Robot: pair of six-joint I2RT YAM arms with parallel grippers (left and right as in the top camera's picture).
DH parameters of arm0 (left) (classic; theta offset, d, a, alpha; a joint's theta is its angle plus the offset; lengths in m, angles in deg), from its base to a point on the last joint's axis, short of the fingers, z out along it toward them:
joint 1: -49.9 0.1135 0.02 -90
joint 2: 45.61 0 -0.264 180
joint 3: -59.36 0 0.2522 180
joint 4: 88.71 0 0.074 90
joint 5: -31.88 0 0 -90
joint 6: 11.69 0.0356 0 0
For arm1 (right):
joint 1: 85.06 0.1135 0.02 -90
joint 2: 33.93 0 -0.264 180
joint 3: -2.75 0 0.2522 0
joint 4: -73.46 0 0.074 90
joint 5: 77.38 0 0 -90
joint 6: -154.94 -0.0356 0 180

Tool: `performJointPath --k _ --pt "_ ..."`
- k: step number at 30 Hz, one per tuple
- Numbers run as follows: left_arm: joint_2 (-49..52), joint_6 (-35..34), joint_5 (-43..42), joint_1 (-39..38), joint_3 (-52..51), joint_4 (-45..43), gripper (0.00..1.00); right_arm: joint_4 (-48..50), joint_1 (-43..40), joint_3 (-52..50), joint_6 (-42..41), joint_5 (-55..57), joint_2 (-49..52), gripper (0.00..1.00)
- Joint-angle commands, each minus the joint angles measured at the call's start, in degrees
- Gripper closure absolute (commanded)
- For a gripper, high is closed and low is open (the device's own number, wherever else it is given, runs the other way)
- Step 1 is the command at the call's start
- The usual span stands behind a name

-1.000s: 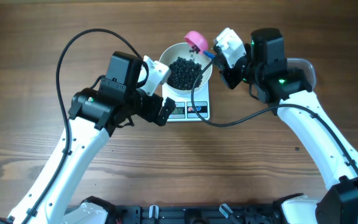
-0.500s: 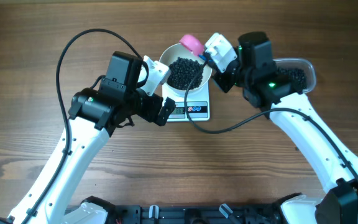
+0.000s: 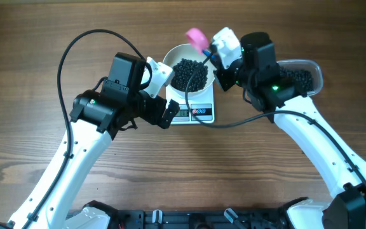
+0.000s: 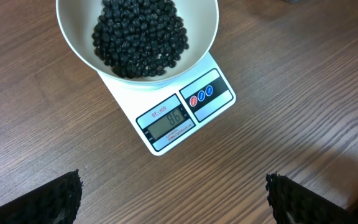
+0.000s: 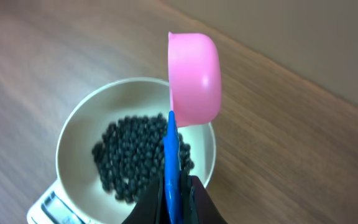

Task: Scoop item into bowl and weigh 150g on scale
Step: 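Move the empty scoop right back to the bean tub, then push the pink scoop through the beans with the right gripper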

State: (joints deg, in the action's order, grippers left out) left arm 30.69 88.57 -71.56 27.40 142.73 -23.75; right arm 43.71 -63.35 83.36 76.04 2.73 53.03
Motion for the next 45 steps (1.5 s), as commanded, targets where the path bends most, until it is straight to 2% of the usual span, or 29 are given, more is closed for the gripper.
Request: performJointPath --k 1,10,18,26,34,45 --pt "-0.20 0.92 -0.92 -0.26 0.92 -0.11 0.00 1.57 -3.43 0.26 -8.72 -2.21 -4.11 0.96" --pt "-0.22 0.92 -0.92 -0.26 0.92 -0.11 0.00 -2.19 -18.23 0.26 -6.91 -1.53 -12.48 0.96" --pt "-0.22 0.92 -0.92 -0.26 0.92 -0.11 0.00 -20.15 -30.23 0.26 6.12 3.48 -12.87 0.96" --pt "-0.20 0.92 -0.92 -0.26 0.92 -0.11 0.00 -28.89 -31.34 0.24 10.88 11.87 -8.48 0.96" --pt "-0.22 0.92 -0.92 -0.26 0.92 -0.11 0.00 -28.35 -31.36 0.24 11.39 16.59 -3.56 0.96" --pt "-0.20 0.92 -0.90 -0.26 0.92 -0.11 0.00 -27.36 -31.39 0.24 11.21 16.04 3.67 0.96"
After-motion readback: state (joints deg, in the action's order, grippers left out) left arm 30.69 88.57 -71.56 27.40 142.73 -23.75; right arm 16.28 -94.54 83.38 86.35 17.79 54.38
